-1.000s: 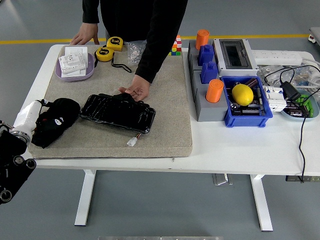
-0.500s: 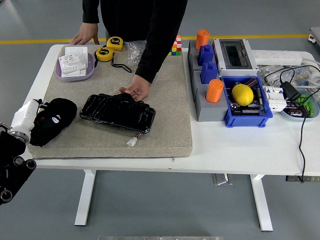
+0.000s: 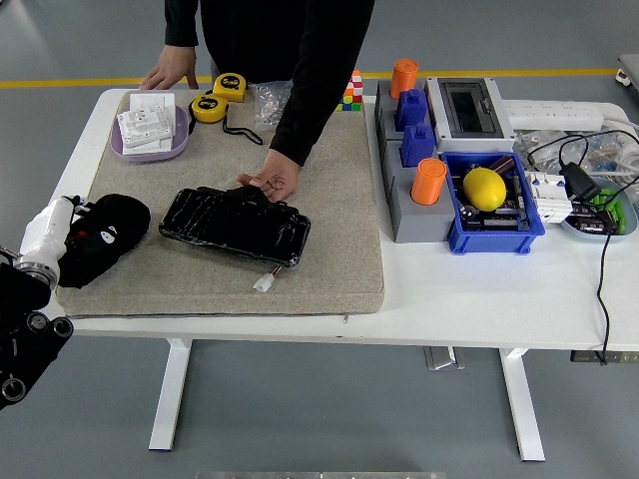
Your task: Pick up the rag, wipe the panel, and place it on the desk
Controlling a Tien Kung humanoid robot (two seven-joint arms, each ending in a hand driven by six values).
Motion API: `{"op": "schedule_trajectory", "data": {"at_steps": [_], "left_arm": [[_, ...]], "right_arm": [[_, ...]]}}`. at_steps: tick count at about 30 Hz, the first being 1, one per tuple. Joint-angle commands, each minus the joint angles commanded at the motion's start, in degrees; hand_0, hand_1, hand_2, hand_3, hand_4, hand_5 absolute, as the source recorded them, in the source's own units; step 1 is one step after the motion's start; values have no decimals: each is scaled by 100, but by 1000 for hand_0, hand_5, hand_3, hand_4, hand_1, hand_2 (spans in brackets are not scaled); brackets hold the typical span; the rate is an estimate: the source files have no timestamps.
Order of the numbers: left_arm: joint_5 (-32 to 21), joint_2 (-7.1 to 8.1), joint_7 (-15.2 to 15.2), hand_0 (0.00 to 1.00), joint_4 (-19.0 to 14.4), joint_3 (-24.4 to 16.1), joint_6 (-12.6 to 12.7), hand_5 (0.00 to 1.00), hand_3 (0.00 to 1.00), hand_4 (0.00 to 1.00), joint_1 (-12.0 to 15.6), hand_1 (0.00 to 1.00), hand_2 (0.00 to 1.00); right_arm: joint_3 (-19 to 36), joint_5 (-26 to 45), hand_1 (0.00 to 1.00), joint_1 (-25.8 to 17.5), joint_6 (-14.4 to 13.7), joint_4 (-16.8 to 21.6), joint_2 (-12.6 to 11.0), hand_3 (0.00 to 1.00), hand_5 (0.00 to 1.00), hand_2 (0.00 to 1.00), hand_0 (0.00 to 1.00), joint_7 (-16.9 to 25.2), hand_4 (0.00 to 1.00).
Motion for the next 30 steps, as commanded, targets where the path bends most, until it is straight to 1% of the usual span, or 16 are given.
{"op": "schedule_trajectory", "data": {"at_steps": [4, 5, 10, 11, 13, 16, 17, 22, 26, 28, 30], "left_arm": [[-52, 2, -4, 294, -5, 8, 16, 30, 491, 296, 8, 154, 560], [-55, 1, -4, 275, -12, 8, 23, 2, 448, 222, 13, 143, 539], [-250, 8, -31, 275, -108, 42, 64, 2, 448, 222, 44, 143, 539], [-306, 12, -38, 272, -137, 56, 70, 2, 426, 137, 50, 136, 528], [-394, 19, -53, 272, -200, 75, 81, 2, 426, 137, 60, 136, 528], [-518, 36, -82, 272, -430, 108, 113, 2, 426, 137, 94, 136, 528], [-539, 42, -85, 273, -490, 114, 120, 2, 423, 108, 95, 134, 525], [-527, 69, -61, 273, -807, 141, 185, 2, 423, 108, 11, 134, 525], [-487, 70, -19, 268, -910, 233, 247, 2, 427, 114, -79, 135, 524], [-402, 34, 13, 268, -920, 276, 275, 2, 427, 114, -141, 135, 524], [-390, -18, 8, 269, -858, 326, 301, 2, 426, 108, -204, 135, 524]], "right_arm": [[-17, 11, 657, -5, 0, -1, 4, 611, 550, 697, 740, 0, 998], [-22, 9, 657, -8, 3, -1, 4, 611, 550, 697, 739, -4, 998], [-38, 10, 657, -21, 0, 2, -7, 611, 550, 697, 739, -10, 998], [-42, 10, 657, -23, -1, 3, -10, 611, 549, 697, 739, -12, 998], [-51, 11, 657, -26, -3, 2, -13, 611, 549, 697, 739, -14, 998], [-82, 25, 657, -30, -4, 3, -19, 611, 549, 697, 739, -15, 998], [-92, 28, 656, -29, -3, 4, -20, 611, 549, 697, 739, -15, 998], [-154, 65, 656, -21, -9, 9, -27, 611, 549, 697, 739, -12, 998], [-190, 88, 656, -16, -11, 13, -41, 611, 549, 697, 739, -6, 998], [-200, 93, 656, -18, -6, 8, -42, 611, 549, 697, 739, -4, 998], [-209, 93, 655, -20, 0, 7, -42, 611, 548, 697, 739, -3, 998]]}}
